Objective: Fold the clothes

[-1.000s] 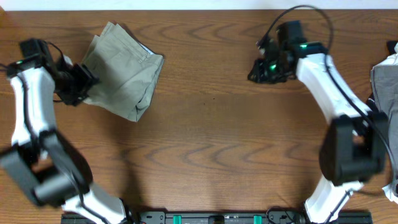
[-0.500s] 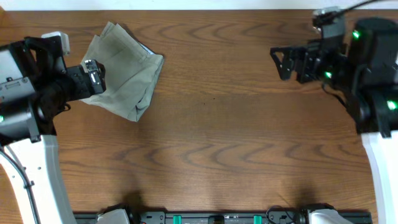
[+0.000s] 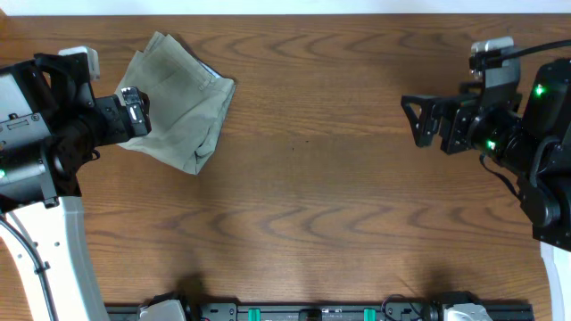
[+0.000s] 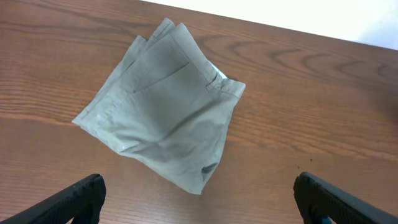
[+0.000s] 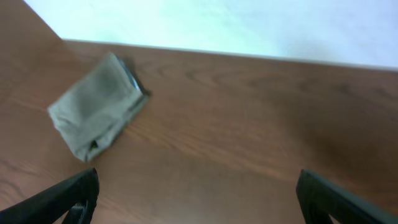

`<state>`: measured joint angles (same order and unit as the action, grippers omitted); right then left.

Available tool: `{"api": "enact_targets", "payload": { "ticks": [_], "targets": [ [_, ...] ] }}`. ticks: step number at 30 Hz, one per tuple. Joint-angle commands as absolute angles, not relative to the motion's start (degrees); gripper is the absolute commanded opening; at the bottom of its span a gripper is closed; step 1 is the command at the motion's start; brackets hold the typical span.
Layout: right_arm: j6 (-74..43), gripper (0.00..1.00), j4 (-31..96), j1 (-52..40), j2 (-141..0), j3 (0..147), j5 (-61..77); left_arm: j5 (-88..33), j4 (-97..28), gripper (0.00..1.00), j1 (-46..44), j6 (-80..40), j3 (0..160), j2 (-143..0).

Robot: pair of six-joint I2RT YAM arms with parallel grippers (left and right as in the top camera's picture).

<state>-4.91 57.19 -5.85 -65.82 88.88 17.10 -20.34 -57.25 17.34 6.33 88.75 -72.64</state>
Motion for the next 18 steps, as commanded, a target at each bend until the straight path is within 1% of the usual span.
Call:
{"api": "enact_targets", "payload": {
  "ticks": [1,5,8,15,18],
  "targets": [
    [-3.27,0.99,57.19,-5.34,-63.31,88.88,9.06,-19.62,-57.47,0.98,17.28,7.49,89.14,-72.66],
    [-1.98,0.99,49.71,-5.82,-56.99,83.68,1.63,-19.62,-57.45,0.98,17.28,7.49,89.14,-72.66],
    [-0.99,0.99,43.00,-5.85,-49.06,74.89,1.52,-19.62,-57.45,0.98,17.28,7.49,89.14,-72.66],
    [-1.72,0.99,36.18,-5.87,-29.78,52.97,3.68,-19.62,-57.45,0.98,17.28,7.49,89.14,-72.66],
    [-1.72,0.99,32.84,-5.87,-22.24,46.04,3.75,-19.62,-57.45,0.98,17.28,7.49,89.14,-72.66]
  ]
}}
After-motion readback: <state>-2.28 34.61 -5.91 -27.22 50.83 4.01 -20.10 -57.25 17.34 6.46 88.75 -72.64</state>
